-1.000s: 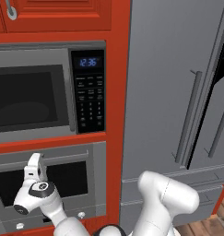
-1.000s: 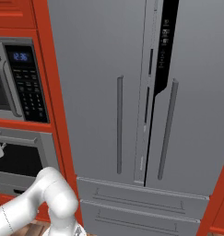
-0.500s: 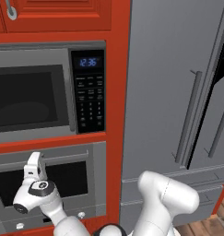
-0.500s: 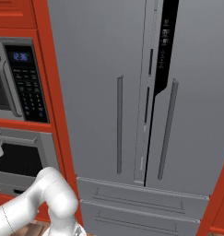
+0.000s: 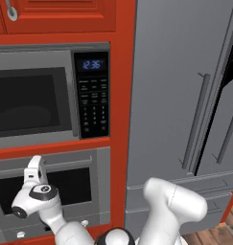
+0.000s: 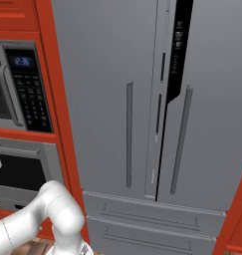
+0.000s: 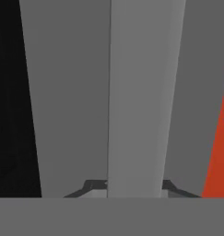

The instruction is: Take the fish from the oven and place it on the plate on the counter.

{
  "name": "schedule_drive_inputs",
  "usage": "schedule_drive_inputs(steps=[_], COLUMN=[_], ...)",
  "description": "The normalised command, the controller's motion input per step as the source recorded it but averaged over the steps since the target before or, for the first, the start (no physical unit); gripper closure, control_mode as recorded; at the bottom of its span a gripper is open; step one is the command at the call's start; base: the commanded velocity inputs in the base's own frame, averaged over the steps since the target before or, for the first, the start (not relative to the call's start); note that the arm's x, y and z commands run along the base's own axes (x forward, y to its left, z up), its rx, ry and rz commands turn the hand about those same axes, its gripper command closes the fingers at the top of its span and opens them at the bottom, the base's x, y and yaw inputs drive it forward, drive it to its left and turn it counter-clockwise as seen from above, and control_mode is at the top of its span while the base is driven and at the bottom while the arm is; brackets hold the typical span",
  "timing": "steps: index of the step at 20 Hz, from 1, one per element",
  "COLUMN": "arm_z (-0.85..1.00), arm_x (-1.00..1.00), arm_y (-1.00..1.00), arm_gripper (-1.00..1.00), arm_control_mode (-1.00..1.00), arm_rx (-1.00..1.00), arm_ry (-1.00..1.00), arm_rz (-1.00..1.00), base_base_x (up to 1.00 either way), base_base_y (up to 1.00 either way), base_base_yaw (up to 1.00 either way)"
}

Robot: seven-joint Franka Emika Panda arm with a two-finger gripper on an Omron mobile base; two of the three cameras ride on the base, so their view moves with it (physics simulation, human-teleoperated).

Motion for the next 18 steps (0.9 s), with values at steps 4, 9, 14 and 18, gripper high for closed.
schedule_drive_inputs(steps=[4,9,14,18], arm_z=[-0.43,-0.54,-0.69,-0.64], arm_x=[-0.43,-0.55,-0.62,-0.64], arm_y=[0.00,0.00,0.00,0.00], arm_gripper=[1.00,1.00,1.00,1.00], arm_control_mode=[-1.00,-1.00,-1.00,-1.00], arm_rx=[0.00,0.00,0.00,0.00], arm_ry=[0.12,0.11,0.12,0.13], arm_rz=[0.00,0.00,0.00,0.00], base_base_x=[0.00,0.00,0.00,0.00], base_base_y=[0.00,0.00,0.00,0.00], base_base_yaw=[0.00,0.00,0.00,0.00])
